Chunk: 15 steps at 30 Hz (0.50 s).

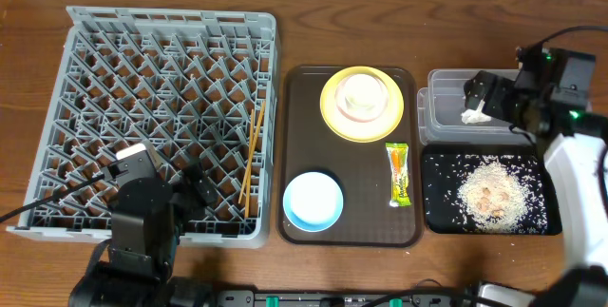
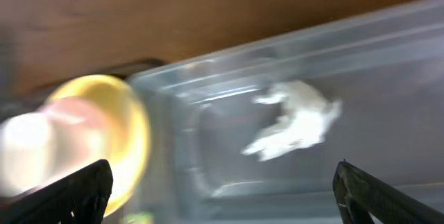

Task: Sort waste into correct bins and load items into the dishwasher
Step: 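Grasp the yellow-green snack wrapper on the tray with the right gripper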

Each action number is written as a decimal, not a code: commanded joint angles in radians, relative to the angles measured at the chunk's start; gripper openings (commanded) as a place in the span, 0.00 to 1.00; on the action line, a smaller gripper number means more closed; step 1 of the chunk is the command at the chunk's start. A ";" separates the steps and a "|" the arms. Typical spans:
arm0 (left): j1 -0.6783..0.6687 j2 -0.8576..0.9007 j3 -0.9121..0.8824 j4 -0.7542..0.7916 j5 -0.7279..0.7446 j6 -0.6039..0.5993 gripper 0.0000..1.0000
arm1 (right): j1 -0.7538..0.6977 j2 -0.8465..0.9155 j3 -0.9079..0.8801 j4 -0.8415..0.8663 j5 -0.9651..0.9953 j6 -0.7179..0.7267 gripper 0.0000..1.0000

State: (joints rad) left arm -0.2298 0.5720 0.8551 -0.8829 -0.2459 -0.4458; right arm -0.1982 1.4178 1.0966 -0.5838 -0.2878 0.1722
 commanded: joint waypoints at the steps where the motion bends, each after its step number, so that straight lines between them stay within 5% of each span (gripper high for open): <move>1: 0.006 -0.003 0.008 0.000 -0.013 -0.001 0.95 | 0.061 -0.096 0.033 -0.052 -0.151 -0.013 0.99; 7: 0.006 -0.002 0.008 0.000 -0.013 -0.001 0.95 | 0.309 -0.144 0.033 -0.193 -0.095 -0.013 0.99; 15: 0.006 -0.002 0.008 0.000 -0.013 -0.001 0.96 | 0.748 -0.078 0.033 -0.372 0.285 0.052 0.99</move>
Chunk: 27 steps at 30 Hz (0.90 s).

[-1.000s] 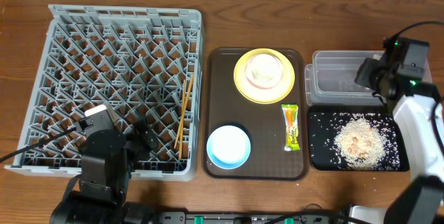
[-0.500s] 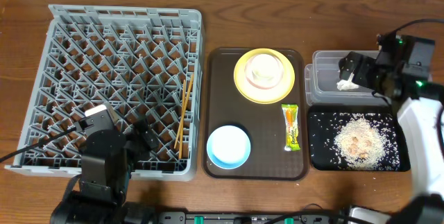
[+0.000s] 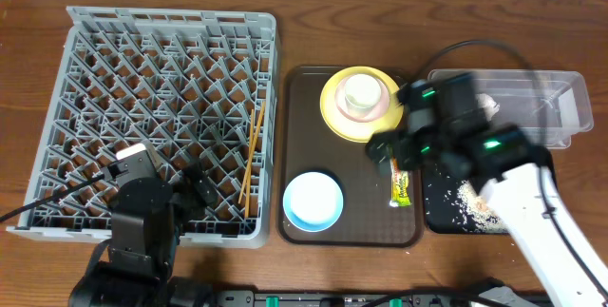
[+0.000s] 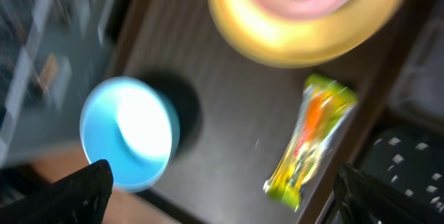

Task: Sort waste into correct bins and load items into the dishwasher
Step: 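Grasp the yellow-green snack wrapper on the tray with the right gripper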

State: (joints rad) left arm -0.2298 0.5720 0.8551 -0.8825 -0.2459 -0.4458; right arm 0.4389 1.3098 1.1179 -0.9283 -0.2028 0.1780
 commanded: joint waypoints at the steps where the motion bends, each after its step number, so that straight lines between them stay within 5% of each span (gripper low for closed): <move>1: 0.006 -0.003 0.008 0.000 -0.013 -0.001 0.95 | 0.154 0.045 0.011 -0.040 0.233 0.073 0.99; 9: 0.006 -0.003 0.008 0.000 -0.013 -0.001 0.96 | 0.356 0.174 -0.006 -0.029 0.249 0.098 0.99; 13: 0.006 -0.002 0.008 0.000 -0.013 -0.001 0.95 | 0.365 0.241 -0.006 -0.035 0.325 0.182 0.71; 18: 0.006 -0.003 0.008 0.000 -0.013 -0.001 0.95 | 0.346 0.306 -0.006 -0.049 0.449 0.354 0.59; 27: 0.006 -0.002 0.008 0.000 -0.013 -0.001 0.95 | 0.274 0.392 -0.006 -0.071 0.545 0.476 0.59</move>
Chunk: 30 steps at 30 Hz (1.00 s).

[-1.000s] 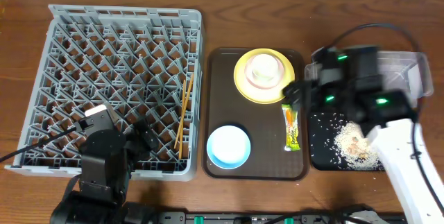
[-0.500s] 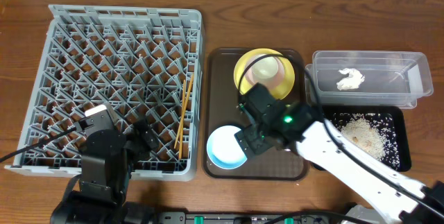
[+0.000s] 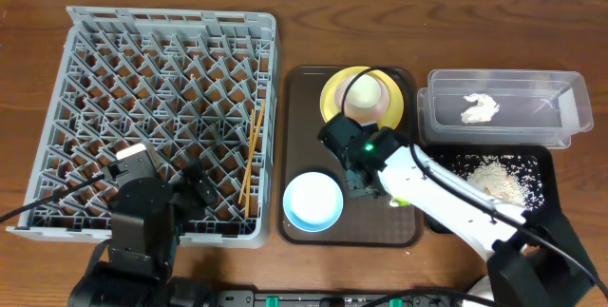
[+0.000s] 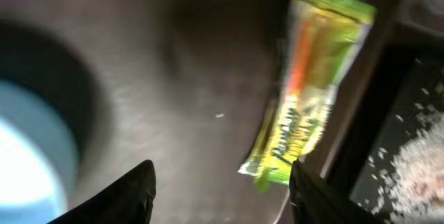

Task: Sort waste into correct bins and load items into the dishwasher
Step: 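Grasp the yellow-green snack wrapper on the tray with the right gripper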

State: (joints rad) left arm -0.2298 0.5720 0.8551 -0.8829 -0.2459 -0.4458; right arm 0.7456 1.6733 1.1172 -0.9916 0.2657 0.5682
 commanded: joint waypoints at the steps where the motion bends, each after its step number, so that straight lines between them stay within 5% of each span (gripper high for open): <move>1: 0.006 -0.002 0.008 0.000 -0.013 -0.001 0.95 | -0.043 0.036 -0.005 -0.007 0.079 0.087 0.59; 18: 0.006 -0.003 0.008 0.000 -0.013 -0.001 0.95 | -0.128 0.212 -0.006 0.011 0.107 0.115 0.54; 25: 0.006 -0.003 0.008 0.000 -0.013 -0.001 0.95 | -0.119 0.227 -0.006 0.015 0.067 0.115 0.26; 28: 0.006 -0.003 0.008 0.000 -0.013 -0.001 0.95 | -0.116 0.227 -0.006 0.010 0.065 0.115 0.01; 30: 0.006 -0.002 0.008 0.000 -0.013 -0.001 0.95 | -0.116 0.220 -0.003 0.001 0.058 0.108 0.01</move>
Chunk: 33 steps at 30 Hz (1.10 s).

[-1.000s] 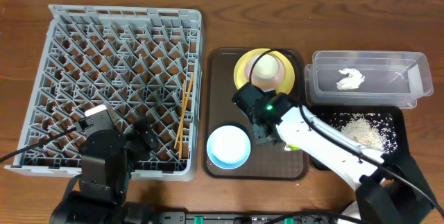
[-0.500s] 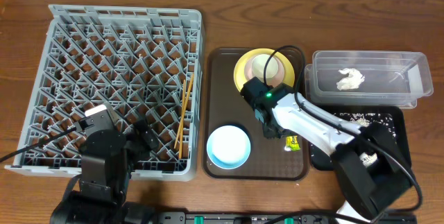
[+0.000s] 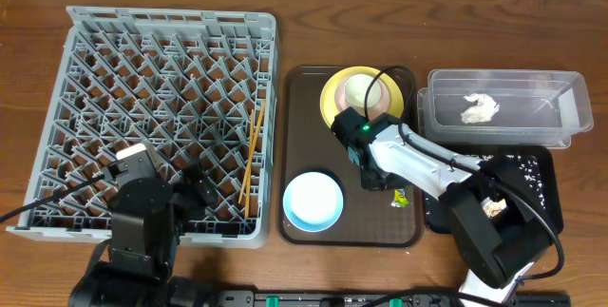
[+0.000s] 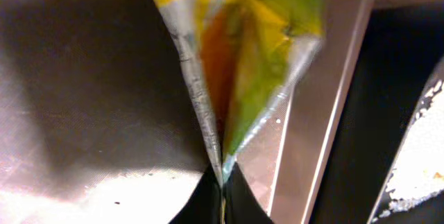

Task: Sort waste into correct bins and load items into the dishwasher
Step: 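Grasp the yellow-green snack wrapper on the tray with the right gripper, then drop the snack wrapper into the clear plastic bin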

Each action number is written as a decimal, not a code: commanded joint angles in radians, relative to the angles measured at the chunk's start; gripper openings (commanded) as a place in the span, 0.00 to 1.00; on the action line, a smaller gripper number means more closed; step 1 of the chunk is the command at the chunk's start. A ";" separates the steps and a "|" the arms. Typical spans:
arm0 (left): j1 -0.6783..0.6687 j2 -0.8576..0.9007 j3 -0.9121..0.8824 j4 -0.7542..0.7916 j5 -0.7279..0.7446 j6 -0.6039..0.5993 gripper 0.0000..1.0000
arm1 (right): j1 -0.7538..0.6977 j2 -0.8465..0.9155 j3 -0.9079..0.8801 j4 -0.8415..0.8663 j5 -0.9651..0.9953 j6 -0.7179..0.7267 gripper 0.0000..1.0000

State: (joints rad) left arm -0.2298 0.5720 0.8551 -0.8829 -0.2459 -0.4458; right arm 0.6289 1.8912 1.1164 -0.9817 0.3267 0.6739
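Note:
My right gripper [image 3: 381, 176] is down on the brown tray [image 3: 304, 88], shut on the green and orange snack wrapper [image 4: 236, 64]. The wrapper is pinched at its near end and stands creased up on edge; in the overhead view only its lower tip [image 3: 400, 196] shows past the gripper. The wrist view has the shut fingertips [image 4: 223, 182] at the bottom, with the tray surface [image 4: 83, 78] to the left. My left gripper [image 3: 202, 189] rests over the front of the grey dish rack [image 3: 161, 50]; its jaws are too small to read.
On the tray are a yellow plate [image 3: 332, 112] carrying a cup [image 3: 361, 90] and a blue bowl [image 3: 313, 201]. Chopsticks [image 3: 253, 155] lie in the rack. A clear bin [image 3: 560, 122] holding a white tissue [image 3: 480, 108] and a black tray of rice [image 3: 532, 169] stand at the right.
My right gripper was open just above the wrapper lying flat on the tray. Now it is shut on the wrapper, which is creased and standing on edge. The left arm has not moved.
My right gripper was open over the clear bin, where a white tissue lay. Then it was over the brown tray near the plate and wrapper, then low above the wrapper, still open. Now it is shut on the wrapper.

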 commanded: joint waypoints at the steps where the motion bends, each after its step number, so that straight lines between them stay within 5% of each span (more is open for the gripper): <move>1: 0.006 -0.002 0.008 0.000 -0.013 -0.001 0.96 | 0.000 -0.006 0.001 -0.018 -0.005 -0.001 0.01; 13: 0.006 -0.002 0.008 0.000 -0.013 -0.001 0.95 | -0.123 -0.315 0.236 -0.094 0.018 -0.122 0.01; 19: 0.006 -0.002 0.008 0.000 -0.013 -0.001 0.95 | -0.382 -0.386 0.265 -0.001 0.047 -0.122 0.01; 28: 0.006 -0.002 0.008 0.000 -0.013 -0.001 0.95 | -0.769 -0.259 0.260 0.146 0.027 -0.123 0.05; 30: 0.006 -0.002 0.008 0.000 -0.013 -0.001 0.95 | -0.829 -0.216 0.260 0.166 -0.030 -0.164 0.12; 33: 0.006 -0.003 0.008 0.000 -0.013 -0.001 0.95 | -0.866 -0.182 0.260 0.177 -0.082 -0.182 0.57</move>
State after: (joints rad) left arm -0.2298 0.5720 0.8551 -0.8829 -0.2462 -0.4458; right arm -0.2070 1.6810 1.3830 -0.8116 0.3111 0.5301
